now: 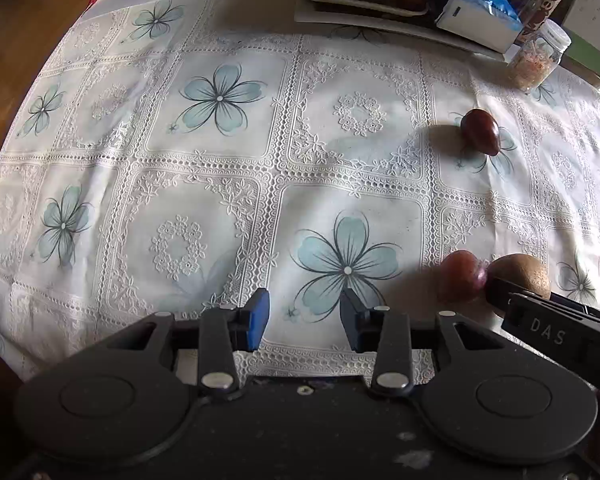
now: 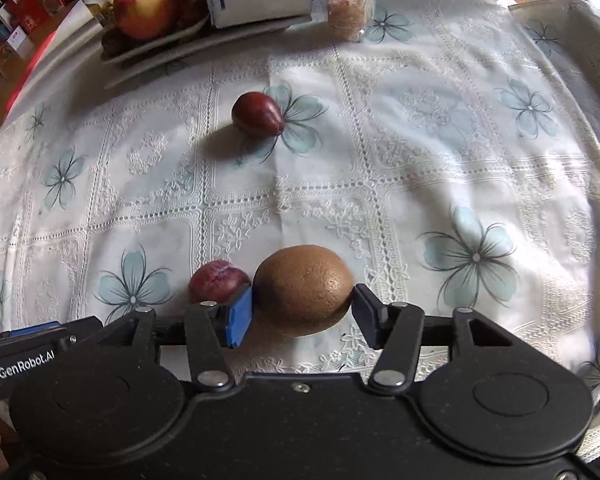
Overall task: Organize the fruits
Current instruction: 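Move the right tool to the brown kiwi while the left tool approaches a dark red plum, then close the right tool on the kiwi while the left tool closes on the plum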
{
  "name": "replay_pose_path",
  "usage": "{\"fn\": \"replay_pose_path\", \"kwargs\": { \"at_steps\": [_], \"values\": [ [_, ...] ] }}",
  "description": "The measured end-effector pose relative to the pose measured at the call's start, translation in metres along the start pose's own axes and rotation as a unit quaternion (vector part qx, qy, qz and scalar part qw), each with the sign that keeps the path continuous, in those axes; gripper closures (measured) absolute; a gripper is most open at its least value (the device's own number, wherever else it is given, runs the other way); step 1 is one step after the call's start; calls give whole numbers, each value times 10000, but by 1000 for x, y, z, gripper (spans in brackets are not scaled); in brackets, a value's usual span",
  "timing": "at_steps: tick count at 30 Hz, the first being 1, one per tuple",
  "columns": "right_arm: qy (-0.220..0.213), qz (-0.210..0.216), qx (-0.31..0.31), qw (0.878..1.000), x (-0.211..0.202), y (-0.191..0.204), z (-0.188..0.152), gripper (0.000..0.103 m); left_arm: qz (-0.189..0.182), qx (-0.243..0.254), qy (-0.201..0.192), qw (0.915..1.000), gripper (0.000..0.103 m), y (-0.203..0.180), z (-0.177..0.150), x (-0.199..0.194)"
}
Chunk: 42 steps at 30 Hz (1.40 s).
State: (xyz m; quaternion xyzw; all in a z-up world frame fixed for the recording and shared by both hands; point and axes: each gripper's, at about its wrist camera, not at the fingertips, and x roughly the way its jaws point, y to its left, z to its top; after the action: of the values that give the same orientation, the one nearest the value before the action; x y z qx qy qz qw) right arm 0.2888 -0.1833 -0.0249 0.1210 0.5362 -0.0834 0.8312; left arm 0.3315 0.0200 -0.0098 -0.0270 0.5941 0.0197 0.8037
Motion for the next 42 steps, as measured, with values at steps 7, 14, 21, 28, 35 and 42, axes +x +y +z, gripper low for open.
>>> {"fn": "replay_pose_path", "kwargs": {
  "at_steps": [7,14,21,28,35,42],
  "values": [
    [14,-106,-45,9999,-3,-1,-1,45,-127,187,-232,9995,63,-12,-2,-5],
    [25,-342,363,9988,-8,-29,1,45,-363,600,-508,9962,63,-40,-5,-10],
    [147,-405,800,9959,-10,-53,3,45,-794,833,-512,9920,63,-66,-7,-7],
    [128,-521,999,9935,-17,-66,1,46,-855,750,-481,9923,63,-79,-4,2],
    [189,-511,1016,9933,-18,-69,0,46,-708,859,-355,9931,60,-91,-4,16],
    [202,-501,970,9938,-17,-69,1,46,-603,914,-278,9936,60,-99,-3,28]
  ]
}}
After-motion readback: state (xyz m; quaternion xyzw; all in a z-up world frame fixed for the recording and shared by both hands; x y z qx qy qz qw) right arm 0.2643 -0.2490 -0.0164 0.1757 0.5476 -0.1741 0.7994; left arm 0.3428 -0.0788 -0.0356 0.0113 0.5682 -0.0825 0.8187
